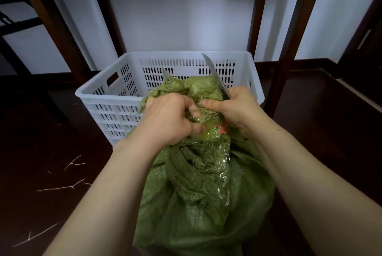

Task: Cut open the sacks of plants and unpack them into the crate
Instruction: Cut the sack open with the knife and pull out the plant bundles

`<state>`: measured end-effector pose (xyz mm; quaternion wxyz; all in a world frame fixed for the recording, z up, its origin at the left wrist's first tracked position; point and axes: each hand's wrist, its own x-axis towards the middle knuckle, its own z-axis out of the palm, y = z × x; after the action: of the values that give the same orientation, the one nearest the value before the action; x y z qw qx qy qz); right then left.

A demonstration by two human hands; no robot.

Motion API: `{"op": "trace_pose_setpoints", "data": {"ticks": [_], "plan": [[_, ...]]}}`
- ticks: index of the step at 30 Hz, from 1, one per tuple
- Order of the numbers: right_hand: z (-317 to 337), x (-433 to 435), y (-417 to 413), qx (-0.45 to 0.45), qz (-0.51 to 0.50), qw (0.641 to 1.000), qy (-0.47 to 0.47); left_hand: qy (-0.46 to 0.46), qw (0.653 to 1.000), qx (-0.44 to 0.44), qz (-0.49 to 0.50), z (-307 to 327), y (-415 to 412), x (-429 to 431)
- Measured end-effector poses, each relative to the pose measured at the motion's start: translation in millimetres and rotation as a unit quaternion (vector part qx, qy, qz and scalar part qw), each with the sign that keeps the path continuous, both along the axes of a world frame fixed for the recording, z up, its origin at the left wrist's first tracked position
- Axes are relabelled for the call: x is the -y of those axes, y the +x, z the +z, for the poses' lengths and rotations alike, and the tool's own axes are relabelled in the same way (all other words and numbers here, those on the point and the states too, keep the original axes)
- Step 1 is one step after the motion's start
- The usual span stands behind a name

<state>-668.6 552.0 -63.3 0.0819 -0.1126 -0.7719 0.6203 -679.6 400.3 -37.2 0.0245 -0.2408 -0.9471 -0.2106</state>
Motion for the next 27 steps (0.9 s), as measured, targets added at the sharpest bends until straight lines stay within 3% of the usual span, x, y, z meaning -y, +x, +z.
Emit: {"op": "trace_pose_setpoints", "data": {"ticks": [6,14,16,19,21,25,27], "plan": [[-14,-8,-8,0.004,-0.101,0.97,-0.219,-0.007,0.998,0.057,-0.004,-5,3,-5],[-31,-18,-13,0.073,-0.108,0.969,-0.209,-0.029,0.993,0.105,-0.038,-2,-2,11],[-28,-20,-11,0.08,-0.08,0.974,-0.198,-0.029,0.998,0.052,-0.014,-5,-7,18],[-17,-16,-5,0.123,-0.009,0.979,-0.161,-0.017,0.994,-0.1,0.03,-10,-14,26],[-12,-13,-3,0.15,0.021,0.975,-0.163,0.007,0.99,-0.137,0.019,-10,-14,24],[-8,-17,-2,0.162,0.043,0.955,-0.243,0.145,0.985,0.081,-0.042,-4,-3,9],[-7,-23,-3,0.147,0.05,0.938,-0.311,0.127,0.987,0.084,-0.053,-7,-3,9]]}}
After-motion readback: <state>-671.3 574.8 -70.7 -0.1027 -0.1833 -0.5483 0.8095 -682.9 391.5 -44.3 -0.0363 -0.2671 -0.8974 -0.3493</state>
